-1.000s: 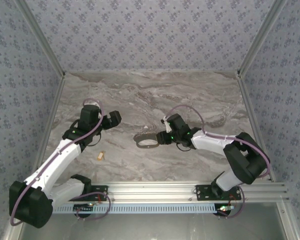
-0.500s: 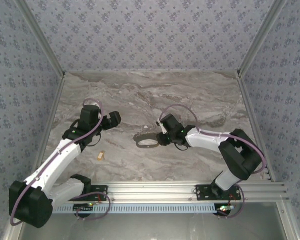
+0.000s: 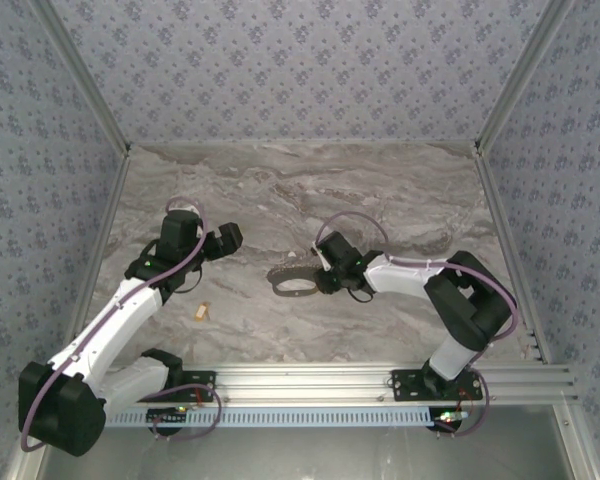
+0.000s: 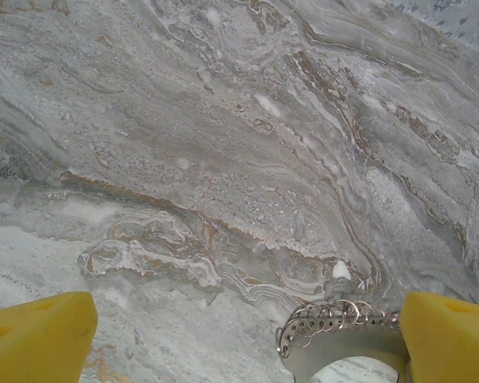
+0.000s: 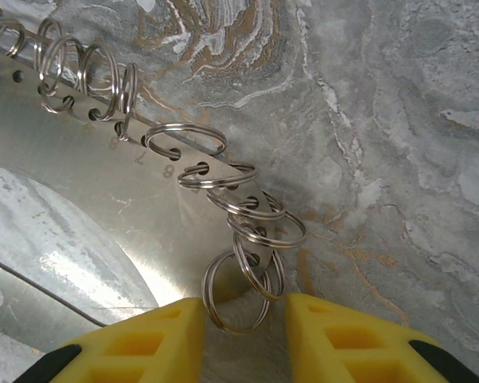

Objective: Put the keys on the keyring

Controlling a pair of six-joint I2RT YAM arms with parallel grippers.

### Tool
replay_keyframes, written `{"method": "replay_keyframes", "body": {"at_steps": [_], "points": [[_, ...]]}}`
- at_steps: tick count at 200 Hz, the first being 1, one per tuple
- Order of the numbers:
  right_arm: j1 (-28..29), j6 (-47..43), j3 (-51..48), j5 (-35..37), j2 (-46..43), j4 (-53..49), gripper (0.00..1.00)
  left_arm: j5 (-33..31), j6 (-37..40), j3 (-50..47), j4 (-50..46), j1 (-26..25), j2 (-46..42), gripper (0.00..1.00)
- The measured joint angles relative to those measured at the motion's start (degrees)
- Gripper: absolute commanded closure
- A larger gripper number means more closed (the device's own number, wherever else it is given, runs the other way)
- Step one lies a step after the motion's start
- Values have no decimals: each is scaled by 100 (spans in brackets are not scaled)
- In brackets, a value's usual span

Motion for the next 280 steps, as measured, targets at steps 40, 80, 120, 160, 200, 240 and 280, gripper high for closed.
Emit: {"method": "replay_keyframes", "body": {"at_steps": [40, 80, 120, 160, 200, 240, 280], "points": [[0, -90, 144, 0, 90, 0, 69, 0, 0, 0, 4, 0, 0, 2], [0, -149, 304, 4, 271, 4, 74, 0, 0, 0, 7, 2, 0, 2], [-13, -195, 365, 28, 321, 9, 82, 0, 2, 0, 7, 0, 2, 2], [-72, -249, 376, 101, 319, 48, 100, 2, 0, 0, 7, 0, 0, 2], [-149, -262, 376, 37, 238, -92, 100, 7, 0, 0, 4, 0, 2, 2], [-380, -433, 376, -527, -476, -387, 100, 31, -92, 48, -52, -4, 0, 2], [-903, -535, 214, -1768, -1556, -240, 100, 52, -280, 208, -107, -131, -66, 2]]}}
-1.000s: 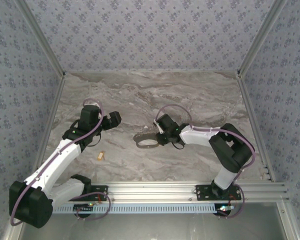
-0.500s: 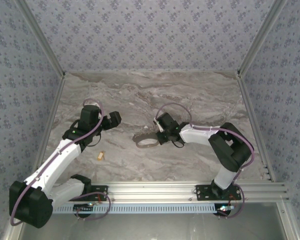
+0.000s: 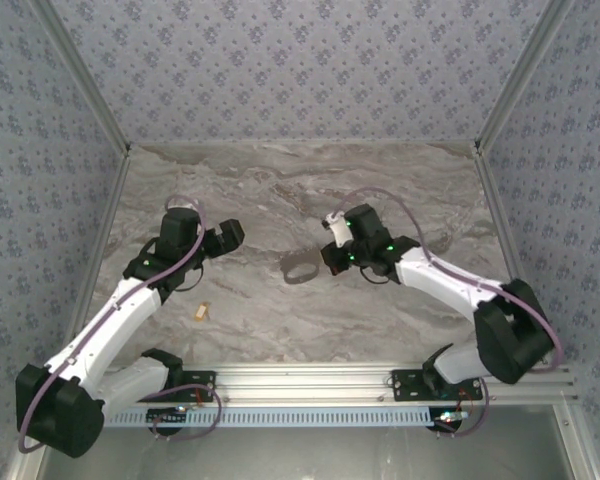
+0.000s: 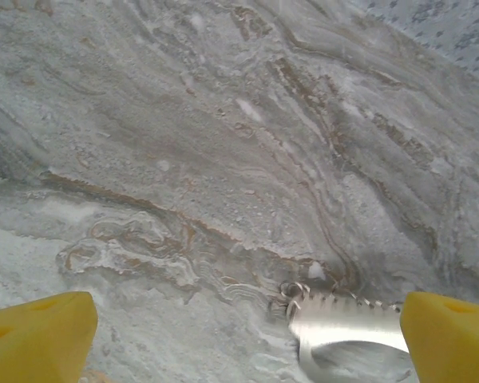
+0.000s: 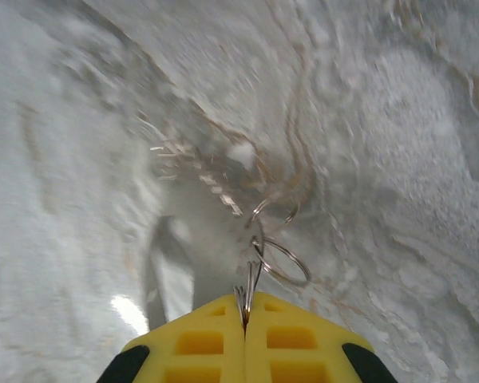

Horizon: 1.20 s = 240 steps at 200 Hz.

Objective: Put the keys on the keyring

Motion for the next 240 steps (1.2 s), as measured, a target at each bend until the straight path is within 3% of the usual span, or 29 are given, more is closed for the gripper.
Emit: {"method": "replay_keyframes", "body": {"at_steps": [51, 106, 177, 240], "points": [[-634, 549, -772, -1482, -931, 894, 100, 236, -15, 177, 72, -280, -138, 3], [-708, 1113, -981, -2140, -1259, 1606, 100, 986, 74, 190, 422, -470, -63, 11], [-721, 1366, -1257, -2004, -1292, 2076, 100, 1351, 271, 459, 584, -667, 98, 13], [-533, 1502, -2020, -1259, -284, 2662, 100, 1283, 356, 459, 533, -704, 170, 11]]}}
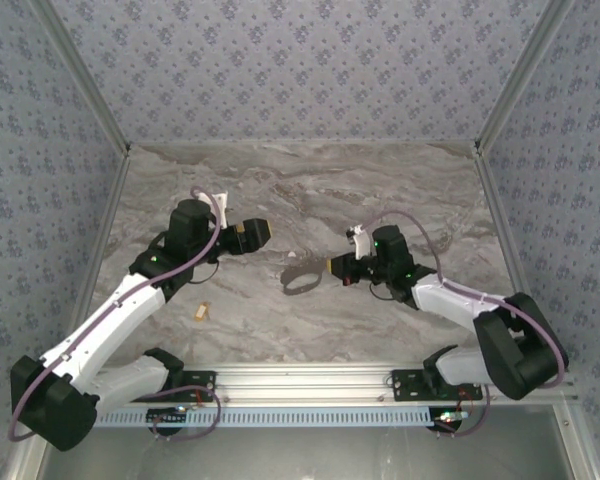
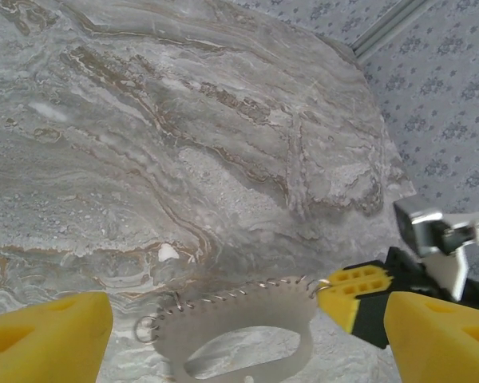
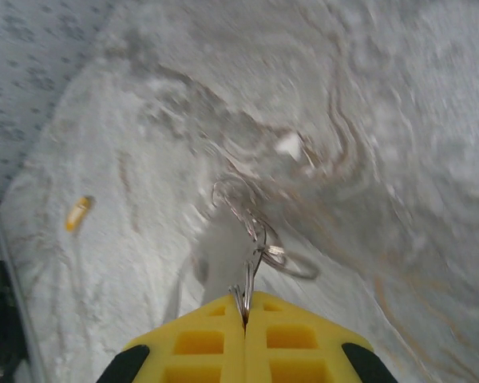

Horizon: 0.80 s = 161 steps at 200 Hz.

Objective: Put the keys on the keyring

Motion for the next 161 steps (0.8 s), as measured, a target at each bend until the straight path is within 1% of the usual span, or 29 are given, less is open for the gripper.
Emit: {"method": "replay_keyframes", "body": {"at_steps": [39, 88, 114, 126, 143, 161], "points": [[214, 42, -323, 562, 319, 79, 100, -109, 24, 0, -15, 0, 0, 11], [474, 138, -345, 1080, 767, 74, 100, -151, 22, -15, 7, 0, 0, 11], [483, 219, -345, 1141, 807, 37, 73, -177, 20, -52, 35, 0, 0, 11], [483, 236, -345, 1115, 732, -35, 63, -205, 20, -90, 35, 0, 0, 10], [479, 289, -348, 1165, 387, -319, 56, -236, 17, -157, 37, 0, -4, 10], [457, 308, -350, 1231, -153, -614, 54, -258, 15, -232, 37, 0, -24, 10]]}}
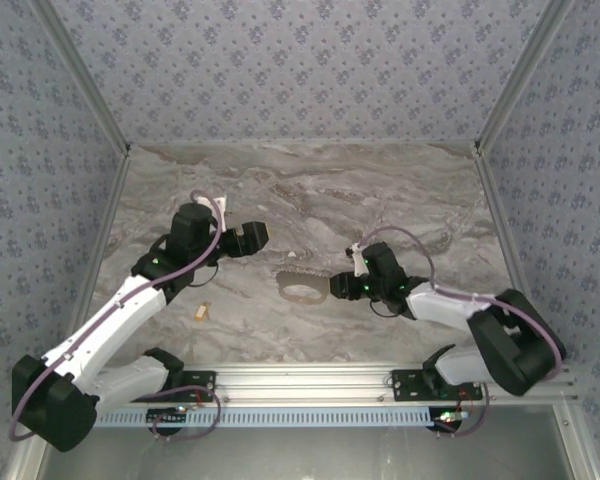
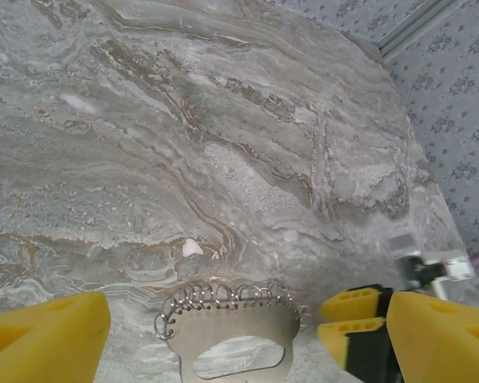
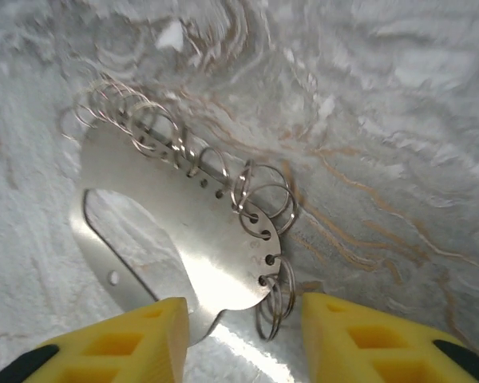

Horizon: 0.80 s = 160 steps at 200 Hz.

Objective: Put the keys on the keyring

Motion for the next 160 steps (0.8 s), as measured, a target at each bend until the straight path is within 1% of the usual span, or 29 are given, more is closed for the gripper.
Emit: {"method": "replay_keyframes", "body": {"at_steps": [21, 34, 44, 67, 106, 160], "points": [[-15, -2, 13, 146, -531, -319, 54, -42, -2, -85, 2, -4, -66, 9], [-11, -4, 22, 229, -669, -490, 55, -50, -2, -122, -2, -4, -109, 9], [4, 0, 28, 299, -684, -619, 58, -76, -4, -133, 9, -13, -125, 9], [103, 17, 28, 363, -573, -839, 64, -109, -31, -144, 22, -31, -138, 9], [192, 354, 28, 391, -286, -857, 64, -129, -44, -186, 35, -37, -140, 9], [192, 890, 26, 197, 267, -382, 65, -133, -70, -214, 39, -37, -153, 9]]}}
